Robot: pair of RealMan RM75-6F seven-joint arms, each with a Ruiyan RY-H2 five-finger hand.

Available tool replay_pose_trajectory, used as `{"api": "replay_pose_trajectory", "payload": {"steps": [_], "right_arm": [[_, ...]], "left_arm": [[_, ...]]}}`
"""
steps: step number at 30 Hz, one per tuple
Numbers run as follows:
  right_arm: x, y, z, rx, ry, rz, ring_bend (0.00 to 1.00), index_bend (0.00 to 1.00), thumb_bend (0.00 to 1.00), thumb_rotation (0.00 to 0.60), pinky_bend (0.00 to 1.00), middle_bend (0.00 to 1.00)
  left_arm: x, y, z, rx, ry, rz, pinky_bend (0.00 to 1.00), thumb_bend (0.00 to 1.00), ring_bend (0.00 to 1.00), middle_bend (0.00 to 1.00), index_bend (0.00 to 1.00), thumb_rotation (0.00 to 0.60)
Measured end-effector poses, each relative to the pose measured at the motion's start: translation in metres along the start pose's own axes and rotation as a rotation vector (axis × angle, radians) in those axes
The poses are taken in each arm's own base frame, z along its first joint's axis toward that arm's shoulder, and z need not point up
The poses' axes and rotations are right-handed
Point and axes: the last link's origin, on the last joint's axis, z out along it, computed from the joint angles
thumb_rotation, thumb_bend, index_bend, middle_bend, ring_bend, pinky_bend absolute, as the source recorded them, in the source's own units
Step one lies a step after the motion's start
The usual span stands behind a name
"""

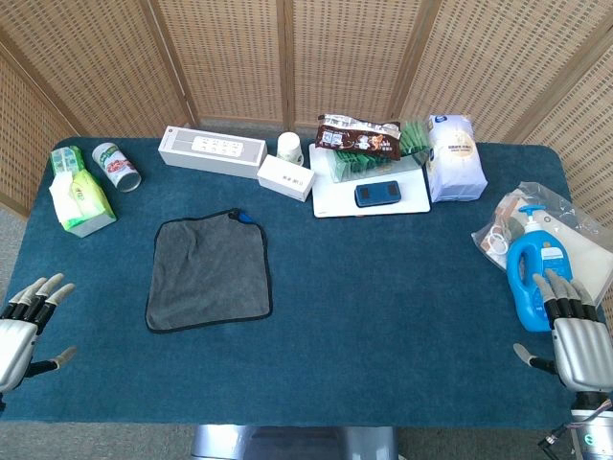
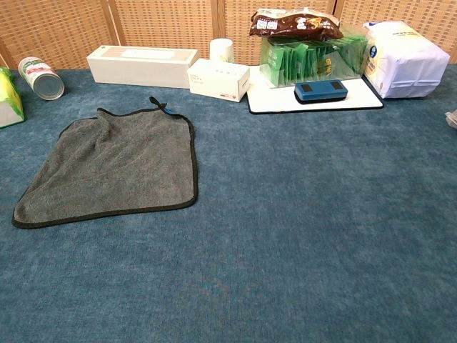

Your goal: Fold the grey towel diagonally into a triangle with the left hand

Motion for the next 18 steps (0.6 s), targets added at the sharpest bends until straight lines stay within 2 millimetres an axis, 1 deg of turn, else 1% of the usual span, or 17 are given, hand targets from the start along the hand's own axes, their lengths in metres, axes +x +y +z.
{"api": "replay_pose_trajectory", "payload": {"steps": [10,14,18], "right_arm": [[0.001,-0.001,-0.001,0.005,-0.006,0.013,0.0,0.03,0.0,0.6,0.0,0.0],[0.002,0.0,0.0,0.0,-0.013,0.03,0.0,0.03,0.0,0.6,0.0,0.0],[0.001,0.001,0.002,-0.006,-0.024,0.036,0.0,0.03,0.0,0.6,0.0,0.0]], "left_arm": [[-0.001,0.0,0.001,-0.001,-0.003,0.004,0.15,0.24,0.01,0.06,0.1,0.6],[-0.001,0.0,0.012,-0.005,-0.001,0.001,0.15,0.24,0.01,0.06,0.11,0.6],[-0.001,0.002,0.028,-0.013,-0.01,0.004,0.15,0.24,0.01,0.05,0.11,0.6]]}}
